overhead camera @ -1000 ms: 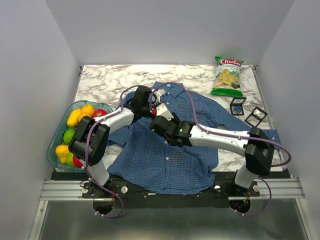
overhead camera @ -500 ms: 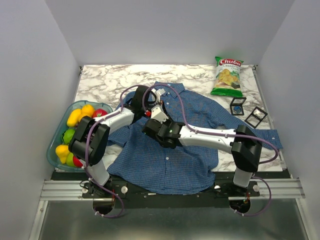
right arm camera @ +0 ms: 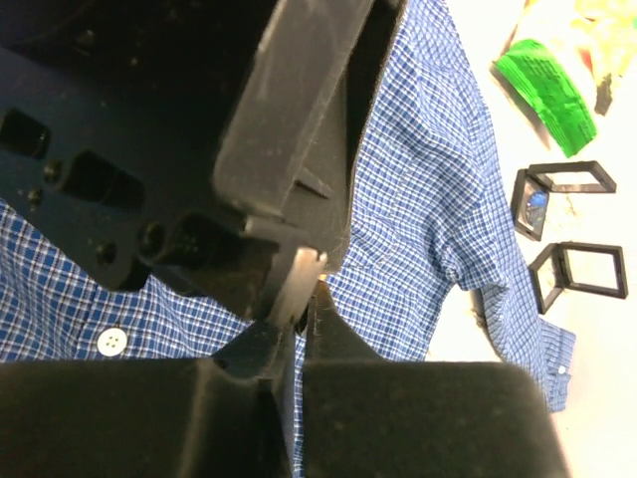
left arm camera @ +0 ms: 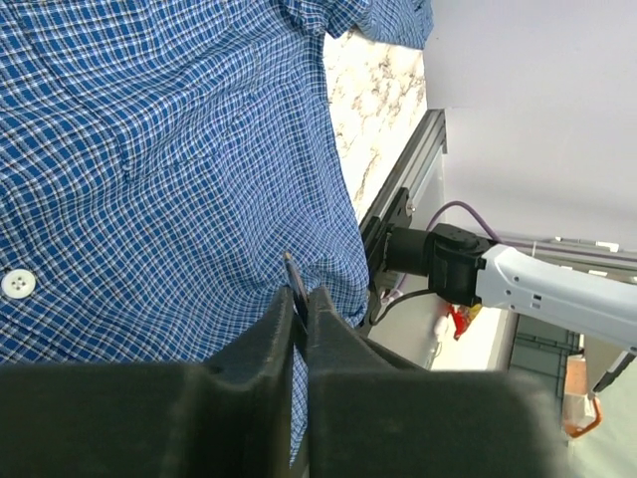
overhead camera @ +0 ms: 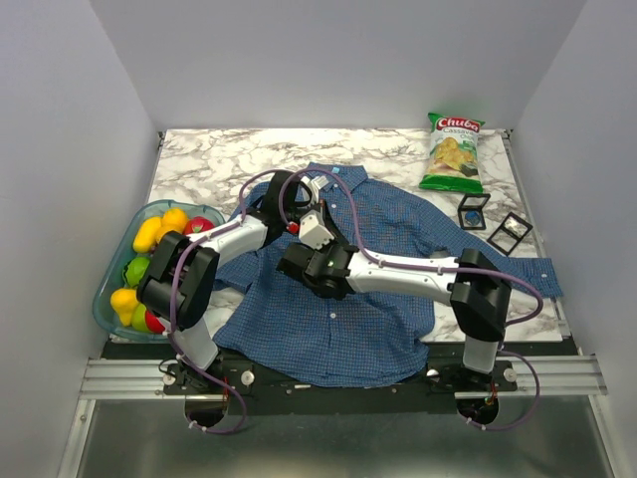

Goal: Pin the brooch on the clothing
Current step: Pick up the brooch from the brooch box.

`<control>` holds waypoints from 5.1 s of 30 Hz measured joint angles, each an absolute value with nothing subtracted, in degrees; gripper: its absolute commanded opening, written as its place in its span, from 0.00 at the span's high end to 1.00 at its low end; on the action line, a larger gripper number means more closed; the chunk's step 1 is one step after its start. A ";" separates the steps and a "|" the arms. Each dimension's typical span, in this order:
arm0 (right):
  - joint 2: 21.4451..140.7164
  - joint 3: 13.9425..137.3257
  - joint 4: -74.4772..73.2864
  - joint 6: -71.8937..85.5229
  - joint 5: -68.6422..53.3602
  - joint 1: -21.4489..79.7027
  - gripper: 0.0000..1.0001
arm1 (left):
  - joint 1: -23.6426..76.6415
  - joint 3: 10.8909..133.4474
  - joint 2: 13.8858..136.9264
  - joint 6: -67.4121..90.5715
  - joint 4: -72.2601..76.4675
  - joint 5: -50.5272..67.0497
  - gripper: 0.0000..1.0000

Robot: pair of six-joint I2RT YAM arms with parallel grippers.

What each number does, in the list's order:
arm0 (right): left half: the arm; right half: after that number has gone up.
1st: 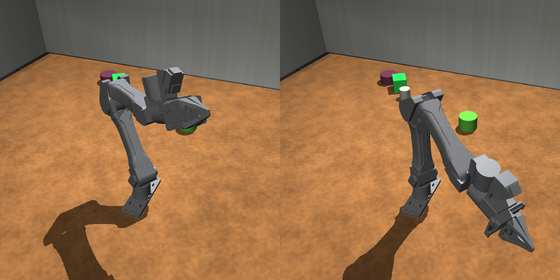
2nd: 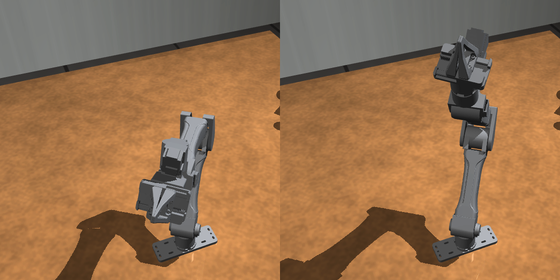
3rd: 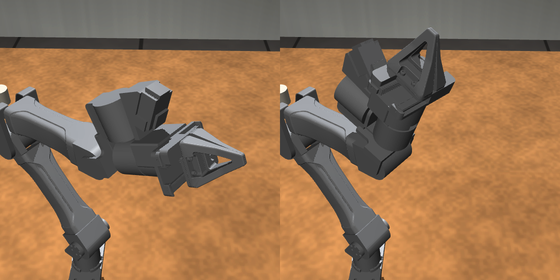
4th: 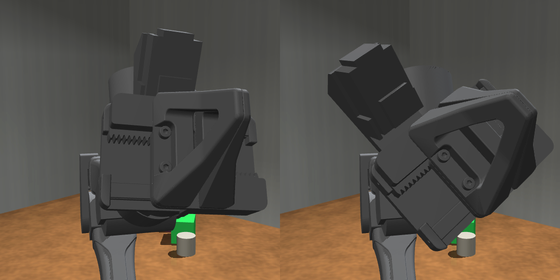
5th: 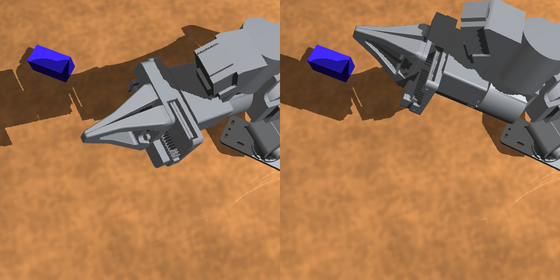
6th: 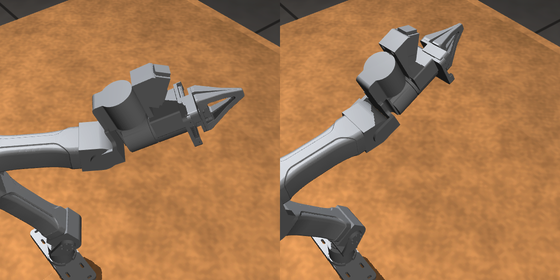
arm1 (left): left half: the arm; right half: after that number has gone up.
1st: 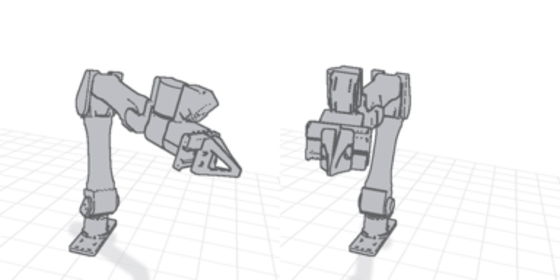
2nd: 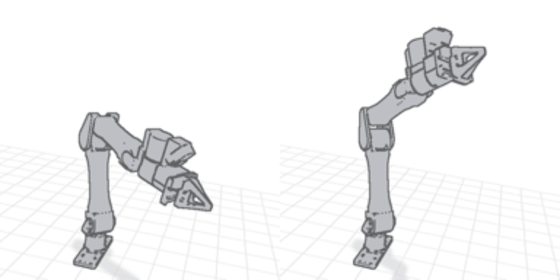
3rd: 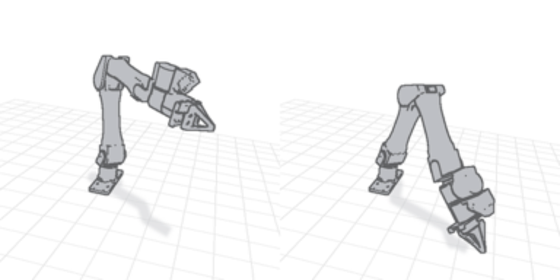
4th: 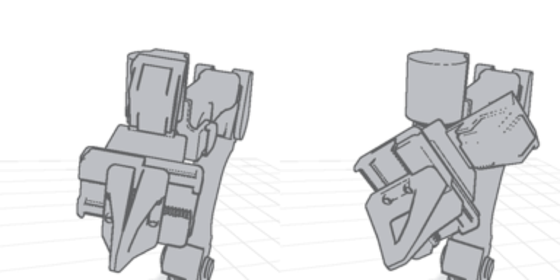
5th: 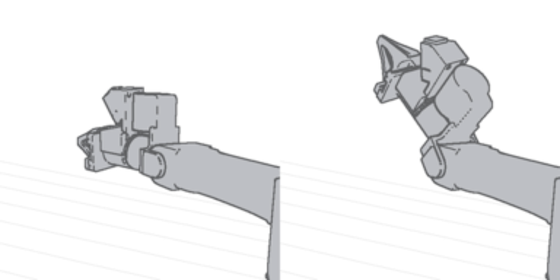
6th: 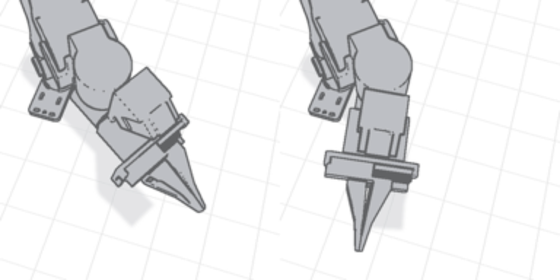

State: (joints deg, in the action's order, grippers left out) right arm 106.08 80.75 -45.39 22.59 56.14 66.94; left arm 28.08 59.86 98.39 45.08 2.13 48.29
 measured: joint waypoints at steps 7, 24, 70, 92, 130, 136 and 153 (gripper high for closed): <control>106.98 81.97 -48.97 25.45 57.80 67.00 0.99 | 28.01 59.44 98.37 45.10 2.94 48.49 0.22; 83.61 66.52 -35.81 26.22 37.41 56.36 0.99 | 16.40 58.13 87.18 42.30 3.40 44.34 0.05; 58.11 56.71 -4.10 25.50 -26.48 39.24 0.99 | 25.19 49.08 79.81 62.74 55.09 66.52 0.67; 58.13 55.24 -8.45 25.54 -23.33 37.04 0.33 | 26.74 54.89 79.85 48.10 32.73 65.14 1.00; 61.34 57.01 -15.09 20.82 -18.33 36.99 0.56 | 30.50 64.07 82.56 22.26 -6.57 60.38 1.00; 61.93 56.82 -15.16 19.92 -18.35 36.99 0.62 | 30.50 64.07 82.56 22.37 -5.91 62.52 1.00; 61.43 56.77 -15.18 17.61 -22.35 36.73 0.95 | 30.39 63.92 82.56 23.97 -4.01 63.83 1.00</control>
